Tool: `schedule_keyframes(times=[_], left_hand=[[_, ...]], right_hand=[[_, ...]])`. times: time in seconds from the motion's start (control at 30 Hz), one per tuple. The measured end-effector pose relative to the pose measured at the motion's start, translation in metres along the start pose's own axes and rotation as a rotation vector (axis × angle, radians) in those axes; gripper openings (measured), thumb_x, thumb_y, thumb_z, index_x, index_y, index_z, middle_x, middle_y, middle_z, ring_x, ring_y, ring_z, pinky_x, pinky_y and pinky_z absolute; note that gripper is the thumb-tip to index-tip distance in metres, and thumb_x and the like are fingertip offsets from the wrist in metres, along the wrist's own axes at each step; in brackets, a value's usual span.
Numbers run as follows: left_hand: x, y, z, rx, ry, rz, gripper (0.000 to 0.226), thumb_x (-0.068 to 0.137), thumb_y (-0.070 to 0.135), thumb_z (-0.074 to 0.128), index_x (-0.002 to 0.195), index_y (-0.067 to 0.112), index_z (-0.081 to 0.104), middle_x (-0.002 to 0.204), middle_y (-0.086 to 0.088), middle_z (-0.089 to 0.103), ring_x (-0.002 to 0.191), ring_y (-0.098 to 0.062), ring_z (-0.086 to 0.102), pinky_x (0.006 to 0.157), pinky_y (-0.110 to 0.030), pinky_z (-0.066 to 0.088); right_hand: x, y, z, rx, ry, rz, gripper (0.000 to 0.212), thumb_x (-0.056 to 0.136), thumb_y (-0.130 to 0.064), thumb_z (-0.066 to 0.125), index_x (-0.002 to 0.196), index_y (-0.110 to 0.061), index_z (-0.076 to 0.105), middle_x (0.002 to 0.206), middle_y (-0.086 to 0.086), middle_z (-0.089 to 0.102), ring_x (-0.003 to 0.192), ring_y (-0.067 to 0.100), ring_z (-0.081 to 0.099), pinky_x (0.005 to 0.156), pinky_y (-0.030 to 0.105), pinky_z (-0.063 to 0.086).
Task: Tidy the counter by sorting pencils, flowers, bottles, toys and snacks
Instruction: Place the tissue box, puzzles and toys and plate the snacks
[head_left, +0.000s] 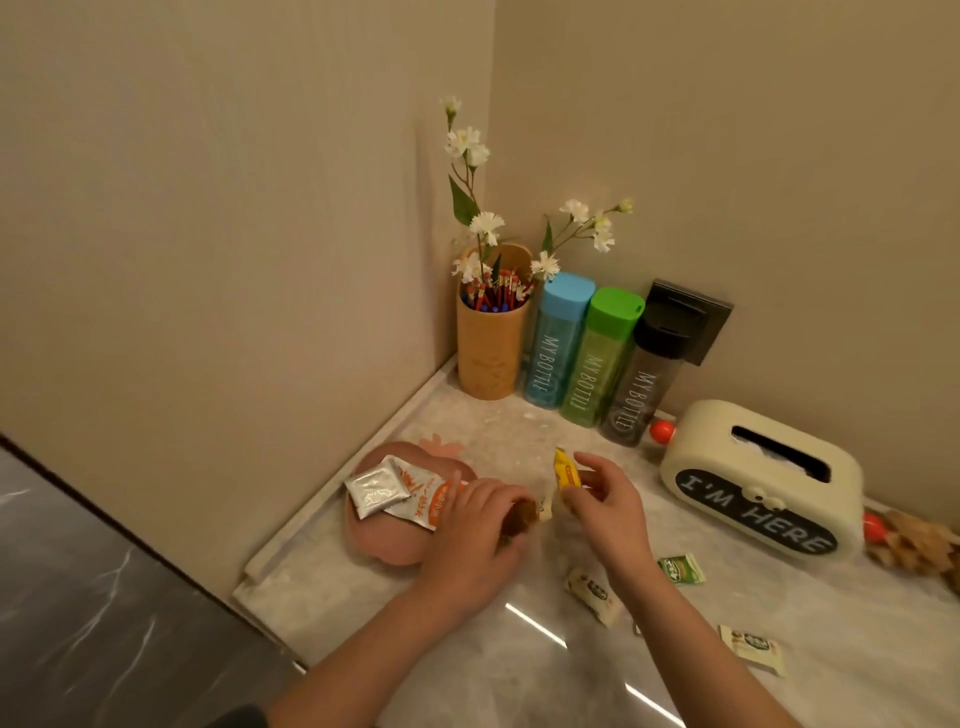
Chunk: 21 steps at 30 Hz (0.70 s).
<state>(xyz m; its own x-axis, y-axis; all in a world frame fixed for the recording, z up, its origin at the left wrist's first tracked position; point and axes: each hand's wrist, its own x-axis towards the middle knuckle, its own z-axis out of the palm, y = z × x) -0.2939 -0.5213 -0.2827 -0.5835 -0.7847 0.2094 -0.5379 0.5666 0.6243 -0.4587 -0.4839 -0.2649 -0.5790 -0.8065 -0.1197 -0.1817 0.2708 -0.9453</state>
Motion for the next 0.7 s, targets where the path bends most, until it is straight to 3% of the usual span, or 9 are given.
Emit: schedule_keyframes(times=[0.07,0.17,0.3,0.4,0.53,0.63,0.7], left_hand=[[0.000,-0.003,-0.009,-0.048,0.113,-0.054,0.038,0.083,0.046,0.055,0.120,0.035,0.052,0.114,0.020,0.047,0.115,-0.005,0.038,0.106,-0.031,0.031],[0.000,-0.014,-0.026,-0.042,0.248,-0.159,0.040,0.080,0.051,0.055,0.116,0.034,0.055,0.114,0.018,0.051,0.115,-0.008,0.040,0.099,-0.024,0.032],[-0.001,-0.038,-0.050,0.083,0.372,-0.204,0.041,0.076,0.051,0.057,0.112,0.033,0.060,0.108,0.014,0.060,0.106,-0.012,0.043,0.096,-0.036,0.042],[-0.003,-0.057,-0.062,0.228,0.357,-0.242,0.038,0.076,0.048,0.063,0.112,0.034,0.059,0.104,0.009,0.059,0.107,-0.018,0.044,0.108,-0.050,0.034],[0.000,-0.071,-0.067,0.404,0.282,-0.276,0.041,0.078,0.052,0.063,0.116,0.036,0.059,0.106,0.005,0.056,0.115,-0.022,0.045,0.119,-0.045,0.009],[0.003,-0.072,-0.063,0.487,0.201,-0.298,0.043,0.080,0.055,0.061,0.120,0.039,0.057,0.108,0.004,0.053,0.118,-0.022,0.042,0.119,-0.045,0.009],[0.003,-0.073,-0.060,0.454,0.183,-0.316,0.041,0.082,0.046,0.063,0.122,0.038,0.056,0.112,0.005,0.051,0.119,-0.021,0.040,0.115,-0.041,0.023]], right_hand=[[0.000,-0.011,0.005,0.094,-0.016,0.003,0.040,0.087,0.001,0.062,0.122,-0.018,0.060,0.109,0.006,0.064,0.097,0.021,0.063,0.078,0.032,0.055],[-0.007,-0.025,0.021,0.171,-0.098,0.013,0.038,0.086,0.004,0.061,0.118,-0.016,0.058,0.102,0.008,0.064,0.089,0.020,0.063,0.061,0.017,0.050],[-0.016,-0.032,0.043,0.210,-0.182,0.027,0.034,0.083,0.007,0.064,0.110,-0.013,0.058,0.094,0.006,0.065,0.078,0.016,0.062,0.057,0.015,0.050],[-0.019,-0.033,0.055,0.165,-0.209,0.017,0.032,0.081,0.005,0.067,0.107,-0.011,0.059,0.098,0.008,0.065,0.084,0.016,0.062,0.061,0.018,0.052],[-0.018,-0.031,0.068,0.094,-0.205,0.017,0.027,0.081,0.002,0.068,0.104,-0.008,0.060,0.101,0.011,0.065,0.091,0.024,0.064,0.069,0.030,0.058],[-0.015,-0.027,0.076,0.022,-0.215,-0.004,0.022,0.080,-0.003,0.070,0.098,-0.013,0.060,0.096,0.007,0.066,0.086,0.018,0.064,0.067,0.028,0.056],[-0.012,-0.025,0.080,-0.057,-0.219,-0.026,0.020,0.079,-0.007,0.070,0.093,-0.018,0.060,0.093,0.002,0.066,0.082,0.015,0.064,0.067,0.031,0.057]])
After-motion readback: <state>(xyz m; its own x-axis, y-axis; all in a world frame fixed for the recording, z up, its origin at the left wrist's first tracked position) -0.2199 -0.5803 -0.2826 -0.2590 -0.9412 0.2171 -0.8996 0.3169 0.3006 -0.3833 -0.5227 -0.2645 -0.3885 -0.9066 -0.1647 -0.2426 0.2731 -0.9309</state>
